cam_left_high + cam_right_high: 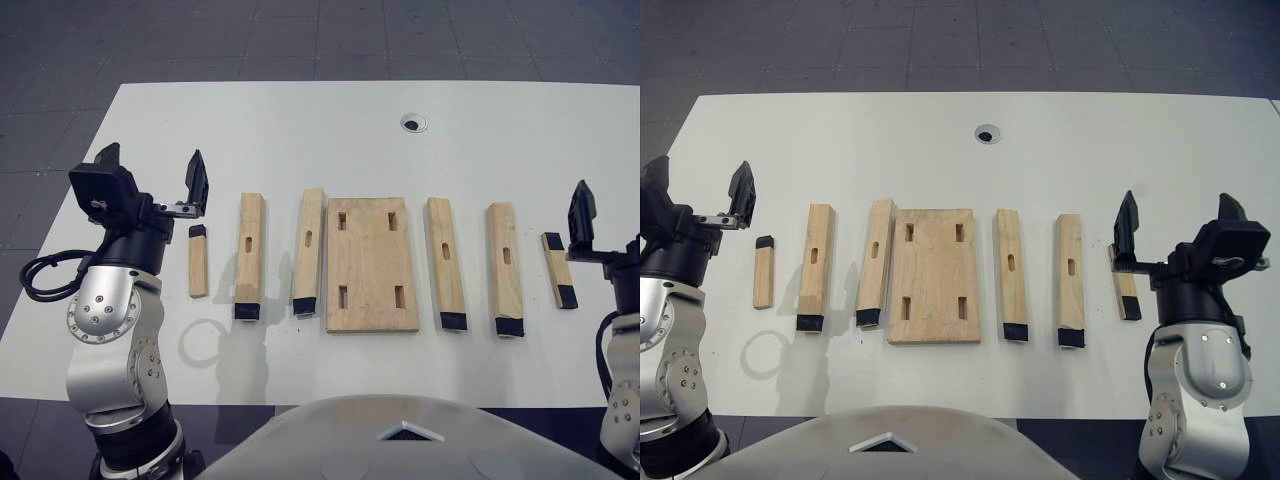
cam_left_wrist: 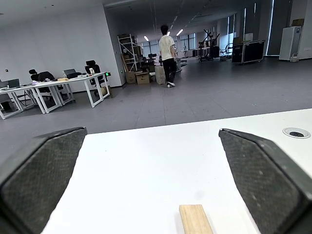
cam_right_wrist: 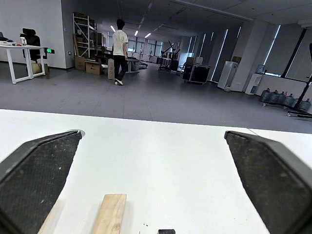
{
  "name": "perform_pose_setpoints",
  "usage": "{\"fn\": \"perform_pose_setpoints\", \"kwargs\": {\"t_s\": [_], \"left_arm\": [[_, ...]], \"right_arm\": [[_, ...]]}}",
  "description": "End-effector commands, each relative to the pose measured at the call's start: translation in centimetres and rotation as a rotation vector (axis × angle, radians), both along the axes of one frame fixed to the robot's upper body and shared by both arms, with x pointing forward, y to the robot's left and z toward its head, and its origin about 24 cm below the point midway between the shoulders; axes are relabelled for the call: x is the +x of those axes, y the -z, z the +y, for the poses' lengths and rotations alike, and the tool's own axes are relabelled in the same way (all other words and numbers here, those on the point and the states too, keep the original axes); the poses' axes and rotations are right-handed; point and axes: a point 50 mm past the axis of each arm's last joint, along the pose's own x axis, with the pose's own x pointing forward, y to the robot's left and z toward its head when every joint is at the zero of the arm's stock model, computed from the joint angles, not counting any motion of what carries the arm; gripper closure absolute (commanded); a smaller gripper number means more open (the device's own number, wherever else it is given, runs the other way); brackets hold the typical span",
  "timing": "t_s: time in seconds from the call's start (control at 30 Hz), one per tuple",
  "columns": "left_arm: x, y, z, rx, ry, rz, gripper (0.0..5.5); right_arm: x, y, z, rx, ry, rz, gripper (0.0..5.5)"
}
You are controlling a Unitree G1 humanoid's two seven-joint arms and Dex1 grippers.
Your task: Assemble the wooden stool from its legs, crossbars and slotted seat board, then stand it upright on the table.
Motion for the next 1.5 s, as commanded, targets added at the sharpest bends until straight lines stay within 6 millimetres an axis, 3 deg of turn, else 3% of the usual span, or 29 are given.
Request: {"fn": "perform_pose_setpoints", "kwargs": {"t_s": [0.03, 0.27, 0.77, 1.27, 1.5], "left_arm": [[-0.1, -0.1, -0.1, 0.009, 0.0, -0.006, 0.49], [-0.2, -0.1, -0.1, 0.011, 0.002, -0.004, 0.49], [-0.3, -0.2, -0.2, 0.002, -0.01, -0.011, 0.49], [-0.6, -0.7, 0.0, 0.005, -0.016, -0.026, 0.49], [-0.7, -0.9, 0.0, 0.006, -0.017, -0.03, 0.49]], "right_arm": [[0.0, -0.2, 0.0, -0.013, 0.001, -0.01, 0.0], [-0.1, 0.0, 0.1, -0.023, -0.005, 0.007, 0.0], [-2.0, 2.3, -1.7, -0.098, -0.051, 0.241, 0.0], [-3.8, 9.3, -4.1, -0.117, 0.013, 0.562, 0.0], [-4.1, 10.7, -3.8, 0.006, 0.025, 0.691, 0.0]]}}
